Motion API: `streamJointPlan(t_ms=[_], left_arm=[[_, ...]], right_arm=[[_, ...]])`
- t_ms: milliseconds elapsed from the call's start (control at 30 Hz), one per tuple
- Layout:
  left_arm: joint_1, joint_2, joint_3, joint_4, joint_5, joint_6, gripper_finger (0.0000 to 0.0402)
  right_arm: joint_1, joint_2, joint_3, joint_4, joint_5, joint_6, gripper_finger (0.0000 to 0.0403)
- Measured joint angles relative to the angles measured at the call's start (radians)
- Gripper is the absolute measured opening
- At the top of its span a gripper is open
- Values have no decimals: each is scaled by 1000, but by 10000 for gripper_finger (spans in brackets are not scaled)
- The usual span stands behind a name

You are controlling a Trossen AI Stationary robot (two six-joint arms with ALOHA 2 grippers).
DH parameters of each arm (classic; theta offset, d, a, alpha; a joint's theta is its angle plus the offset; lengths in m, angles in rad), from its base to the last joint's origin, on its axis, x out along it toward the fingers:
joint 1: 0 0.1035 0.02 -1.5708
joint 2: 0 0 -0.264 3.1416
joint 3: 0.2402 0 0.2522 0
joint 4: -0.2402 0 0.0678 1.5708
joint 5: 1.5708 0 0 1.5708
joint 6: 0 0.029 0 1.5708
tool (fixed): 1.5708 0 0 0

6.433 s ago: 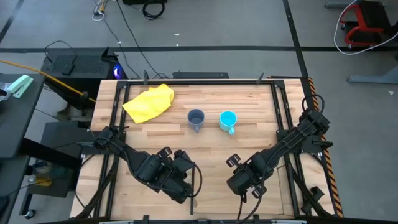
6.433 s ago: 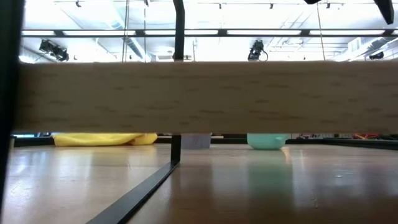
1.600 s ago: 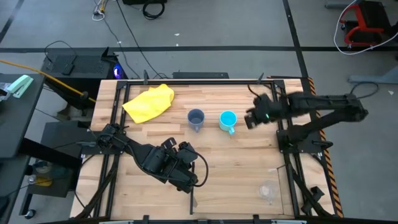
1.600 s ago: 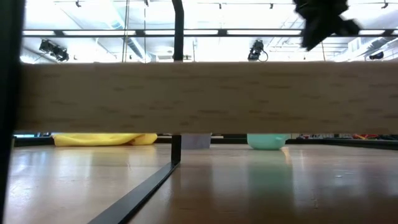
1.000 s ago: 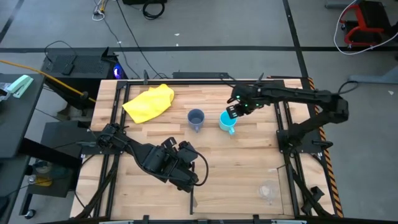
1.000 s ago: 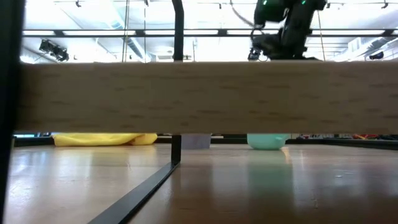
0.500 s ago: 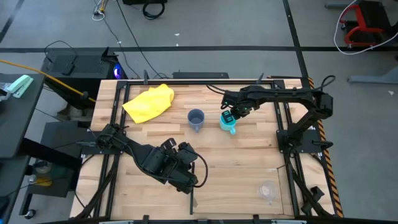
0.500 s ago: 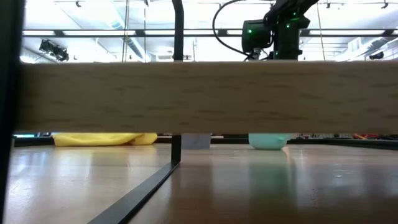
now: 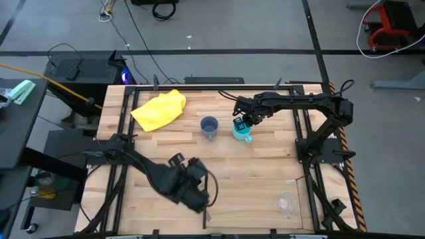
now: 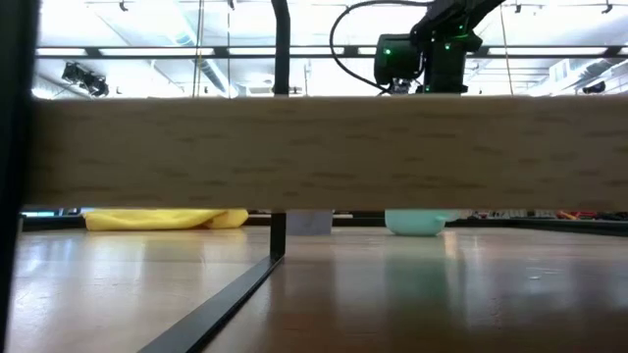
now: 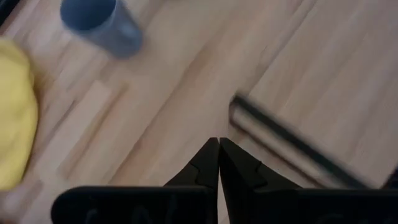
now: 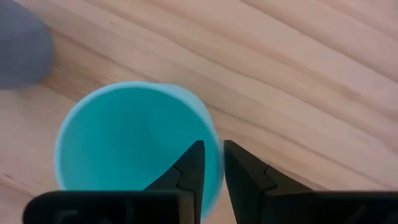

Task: Stack small to large cups/mugs on shelf
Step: Put the blue mug on the shelf

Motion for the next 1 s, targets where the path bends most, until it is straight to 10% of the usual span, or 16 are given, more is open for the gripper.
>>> streamJointPlan(t_ms=[500, 1000], left_arm=[[19, -4, -137, 0, -4, -242, 14], [252, -215, -137, -1, -123, 9, 9]], right_arm=[[1, 34, -1, 10, -4, 72, 12], [109, -32, -1, -67, -53, 224, 5]])
